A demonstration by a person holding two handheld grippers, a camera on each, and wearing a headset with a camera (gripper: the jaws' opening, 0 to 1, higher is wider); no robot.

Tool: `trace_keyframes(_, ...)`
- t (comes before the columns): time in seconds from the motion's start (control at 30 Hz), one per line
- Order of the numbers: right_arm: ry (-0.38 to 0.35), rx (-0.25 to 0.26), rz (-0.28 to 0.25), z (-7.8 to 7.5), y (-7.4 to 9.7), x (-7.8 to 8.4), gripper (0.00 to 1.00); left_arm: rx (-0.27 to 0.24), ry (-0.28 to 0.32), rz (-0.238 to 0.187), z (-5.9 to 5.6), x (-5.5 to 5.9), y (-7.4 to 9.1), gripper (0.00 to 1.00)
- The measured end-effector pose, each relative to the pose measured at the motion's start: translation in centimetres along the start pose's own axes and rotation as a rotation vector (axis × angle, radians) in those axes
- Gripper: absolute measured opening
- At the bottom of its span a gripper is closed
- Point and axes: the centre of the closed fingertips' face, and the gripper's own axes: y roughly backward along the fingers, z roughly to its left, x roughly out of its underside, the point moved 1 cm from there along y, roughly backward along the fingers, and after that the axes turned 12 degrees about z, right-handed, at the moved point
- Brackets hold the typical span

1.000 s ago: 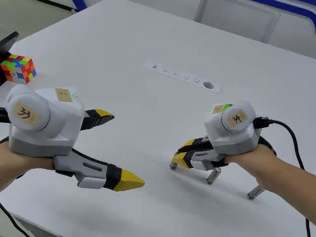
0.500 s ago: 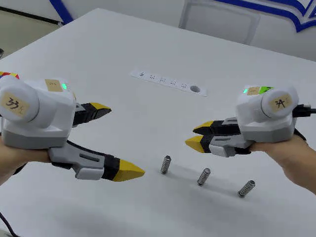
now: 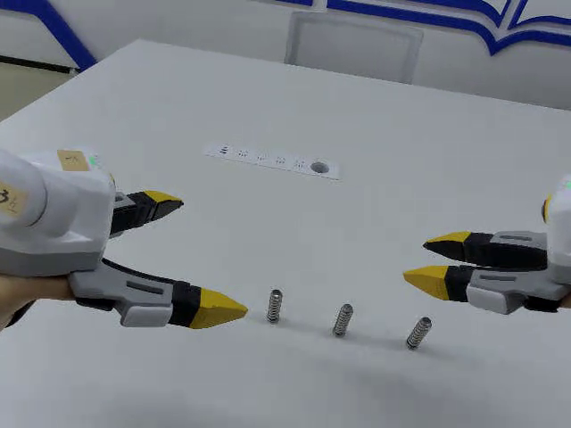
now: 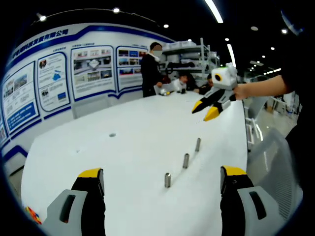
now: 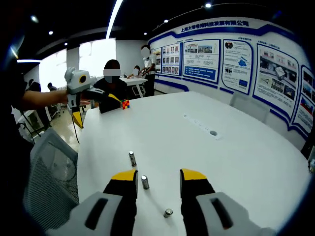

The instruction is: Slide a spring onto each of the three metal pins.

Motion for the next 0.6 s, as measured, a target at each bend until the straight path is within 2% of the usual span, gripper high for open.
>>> trace_keyframes(0.03, -0.017, 0.004, -0.018, 0.0, 0.7, 0.3, 0.37, 0.001, 0.001, 0.001, 0.0, 0.0, 0.0, 1.0)
trace_keyframes(0.2, -0.033, 0.014, -0.043, 0.0, 2.9, 2.1, 0.48, 0.013, 0.013, -0.006, -0.1, -0.3, -0.1, 1.0)
trace_keyframes(0.37, -0.045, 0.024, -0.052, -0.1, 4.3, 3.1, 0.58, 0.02, 0.011, -0.006, -0.5, -0.6, -0.2, 1.0)
trace_keyframes(0.6, -0.042, 0.037, -0.047, -0.2, 5.4, 3.9, 0.7, 0.031, 0.002, 0.009, -1.1, -0.5, -0.4, 1.0)
